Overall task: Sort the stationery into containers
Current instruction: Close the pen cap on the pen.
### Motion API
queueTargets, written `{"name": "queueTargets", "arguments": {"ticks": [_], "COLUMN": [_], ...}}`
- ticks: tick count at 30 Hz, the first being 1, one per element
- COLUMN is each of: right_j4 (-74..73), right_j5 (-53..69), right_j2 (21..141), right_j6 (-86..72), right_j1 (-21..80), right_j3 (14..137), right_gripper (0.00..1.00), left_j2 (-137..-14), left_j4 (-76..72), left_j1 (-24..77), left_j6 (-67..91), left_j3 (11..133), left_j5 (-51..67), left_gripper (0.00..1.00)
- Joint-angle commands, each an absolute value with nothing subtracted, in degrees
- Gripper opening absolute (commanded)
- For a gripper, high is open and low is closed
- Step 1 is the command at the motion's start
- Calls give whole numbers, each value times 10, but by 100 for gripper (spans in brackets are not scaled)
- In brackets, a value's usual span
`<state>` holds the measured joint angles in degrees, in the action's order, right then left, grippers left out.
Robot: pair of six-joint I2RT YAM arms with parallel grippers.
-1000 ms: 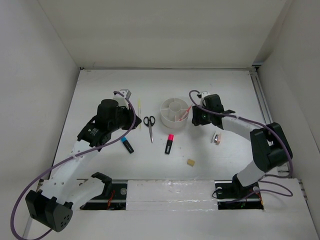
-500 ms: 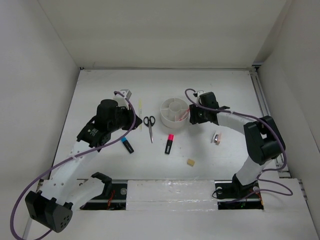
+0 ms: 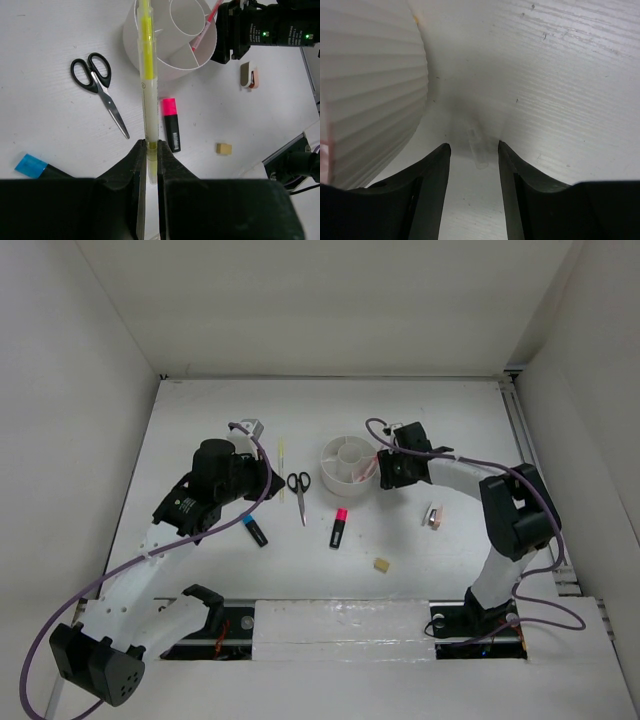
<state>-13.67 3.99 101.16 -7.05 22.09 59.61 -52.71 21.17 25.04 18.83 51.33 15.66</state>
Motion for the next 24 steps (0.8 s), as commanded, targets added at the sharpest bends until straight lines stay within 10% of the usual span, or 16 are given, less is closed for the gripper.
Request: {"name": "queueTargets", "arguments": {"ticks": [1, 24], "right_j4": [-150, -162], "right_j5": [28, 18], "right_j2": [1024, 1025], "right_j6": [-63, -80], "right_j1": [227, 254], "right_j3": [624, 619], "right_gripper": [49, 11], "left_j2": [-515, -515], "left_j4": [192, 192], "left_j1": [250, 250], "left_j6": [178, 178], "left_j3": [511, 511], "left_j5": [167, 167], "left_gripper": [0, 0]}}
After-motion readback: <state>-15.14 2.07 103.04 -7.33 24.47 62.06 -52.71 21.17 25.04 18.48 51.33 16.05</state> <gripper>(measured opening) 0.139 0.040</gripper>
